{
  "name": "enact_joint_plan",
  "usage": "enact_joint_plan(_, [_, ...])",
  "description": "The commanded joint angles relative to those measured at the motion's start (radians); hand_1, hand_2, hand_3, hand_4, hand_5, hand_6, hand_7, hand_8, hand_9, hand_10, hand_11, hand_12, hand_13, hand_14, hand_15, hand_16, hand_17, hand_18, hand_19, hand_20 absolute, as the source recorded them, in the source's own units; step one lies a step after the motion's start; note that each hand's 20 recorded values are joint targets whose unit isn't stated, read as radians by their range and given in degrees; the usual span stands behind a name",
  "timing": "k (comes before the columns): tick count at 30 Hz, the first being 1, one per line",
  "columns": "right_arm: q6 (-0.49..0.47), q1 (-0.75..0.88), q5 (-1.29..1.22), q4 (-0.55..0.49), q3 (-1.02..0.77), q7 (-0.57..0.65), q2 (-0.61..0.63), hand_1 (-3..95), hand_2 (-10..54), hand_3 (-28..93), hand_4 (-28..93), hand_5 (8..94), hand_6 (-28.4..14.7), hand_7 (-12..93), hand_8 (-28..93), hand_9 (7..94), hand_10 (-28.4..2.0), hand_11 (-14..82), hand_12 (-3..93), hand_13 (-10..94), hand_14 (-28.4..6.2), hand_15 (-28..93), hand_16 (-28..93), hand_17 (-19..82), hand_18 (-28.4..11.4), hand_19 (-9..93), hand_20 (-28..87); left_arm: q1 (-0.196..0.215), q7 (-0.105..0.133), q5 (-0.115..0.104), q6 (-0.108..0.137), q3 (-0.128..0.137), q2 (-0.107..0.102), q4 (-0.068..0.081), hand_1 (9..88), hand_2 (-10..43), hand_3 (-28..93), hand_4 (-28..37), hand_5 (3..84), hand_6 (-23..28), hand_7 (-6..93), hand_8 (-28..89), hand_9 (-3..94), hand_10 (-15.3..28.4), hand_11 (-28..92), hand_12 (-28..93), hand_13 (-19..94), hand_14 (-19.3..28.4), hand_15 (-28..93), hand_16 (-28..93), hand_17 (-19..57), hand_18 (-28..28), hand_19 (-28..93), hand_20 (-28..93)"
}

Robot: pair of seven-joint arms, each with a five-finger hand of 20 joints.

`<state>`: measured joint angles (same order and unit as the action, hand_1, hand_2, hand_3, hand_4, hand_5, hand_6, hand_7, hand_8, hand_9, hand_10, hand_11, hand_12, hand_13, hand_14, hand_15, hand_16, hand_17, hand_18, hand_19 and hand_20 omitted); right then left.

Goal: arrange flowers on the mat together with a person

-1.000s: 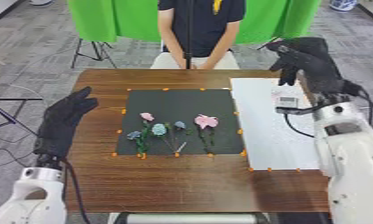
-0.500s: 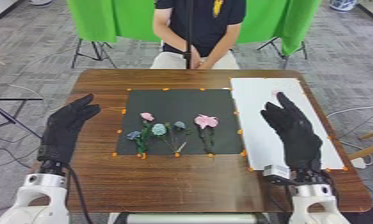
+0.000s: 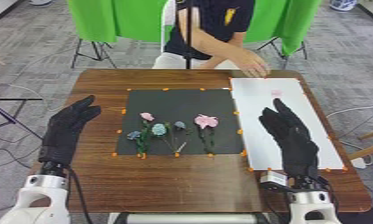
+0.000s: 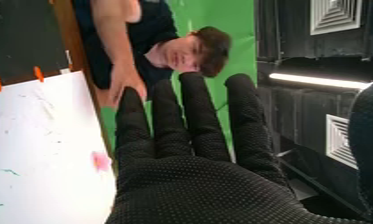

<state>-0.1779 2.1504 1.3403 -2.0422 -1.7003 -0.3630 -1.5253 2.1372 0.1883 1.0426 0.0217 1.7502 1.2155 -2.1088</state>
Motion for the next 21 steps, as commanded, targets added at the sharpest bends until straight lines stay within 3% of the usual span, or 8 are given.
enact_joint_plan(1, [0.001,0.015,-0.001,-0.03,-0.01,-0.017,0.0,6.0,0.0,82,-20,34.9,0.9,11,-10,40.1,-14.0,4.0,9.7,29,-10.7,8,9,19,-11.1,1,27,0.011,0.005,0.004,-0.001,0.009,0.003,-0.004,24.9,4.5,62,-24.1,47.3,4.7,10.5,-6,45.1,14.2,21,16,32,17.4,15,5,1.7,12.0,6,15])
enact_joint_plan(16, [0.005,0.02,-0.012,-0.045,-0.005,-0.02,-0.007,6.4,0.3,82,-20,35.8,0.0,11,-10,40.8,-14.5,4.2,9.9,29,-11.0,9,9,19,-11.0,1,27,-0.004,0.009,0.011,-0.02,0.007,-0.001,0.008,24.9,4.4,62,-23.9,47.3,4.7,10.5,-6,45.0,14.2,21,16,32,17.4,15,5,1.7,12.1,6,15])
enact_joint_plan(21, [-0.003,0.022,-0.006,-0.045,-0.01,-0.019,-0.005,6.5,0.3,82,-19,36.5,-0.1,12,-11,41.1,-14.5,4.2,9.8,30,-10.4,9,8,19,-11.1,1,27,0.008,0.011,0.007,-0.016,0.011,-0.004,0.003,24.9,4.4,62,-23.9,47.3,4.7,10.5,-6,45.0,14.1,21,16,32,17.3,15,5,1.7,12.0,6,15])
